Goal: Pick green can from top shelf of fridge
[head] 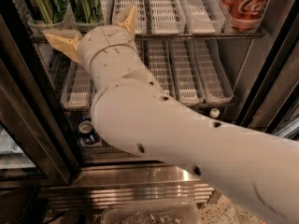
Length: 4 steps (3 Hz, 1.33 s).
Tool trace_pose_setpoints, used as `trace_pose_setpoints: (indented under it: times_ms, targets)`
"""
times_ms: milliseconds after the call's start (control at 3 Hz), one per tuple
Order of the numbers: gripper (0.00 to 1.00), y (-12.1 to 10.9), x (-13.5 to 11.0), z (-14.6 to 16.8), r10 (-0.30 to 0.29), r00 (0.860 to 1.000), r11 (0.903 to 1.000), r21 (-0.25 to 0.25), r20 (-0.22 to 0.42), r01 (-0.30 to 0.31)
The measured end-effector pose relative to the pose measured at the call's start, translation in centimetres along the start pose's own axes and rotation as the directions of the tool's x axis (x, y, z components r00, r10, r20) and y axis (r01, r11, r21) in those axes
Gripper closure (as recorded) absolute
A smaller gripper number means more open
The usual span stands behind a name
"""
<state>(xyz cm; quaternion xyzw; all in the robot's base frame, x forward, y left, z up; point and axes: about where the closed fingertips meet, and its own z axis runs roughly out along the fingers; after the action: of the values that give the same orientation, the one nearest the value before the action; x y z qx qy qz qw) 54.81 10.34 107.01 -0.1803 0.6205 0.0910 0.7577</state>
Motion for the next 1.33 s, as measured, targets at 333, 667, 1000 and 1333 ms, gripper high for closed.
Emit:
trace_pose_setpoints:
  times_ms: [333, 667, 1000, 1333]
  targets:
    - [0.00, 0.5, -0.7, 1.5, -0.022, 0.999, 0.9992, 0.035, 0.046, 0.021]
    - [0.06, 1.0, -1.2, 2.8, -0.041, 0.997, 0.9976, 0.059, 0.070, 0.037]
    - [0.08, 1.2, -1.1, 3.7, -0.056, 0.996, 0.9954, 0.082, 0.062, 0.051]
    - [0.14, 1.1, -1.0, 4.1, -0.072, 0.996, 0.9920, 0.107, 0.045, 0.066]
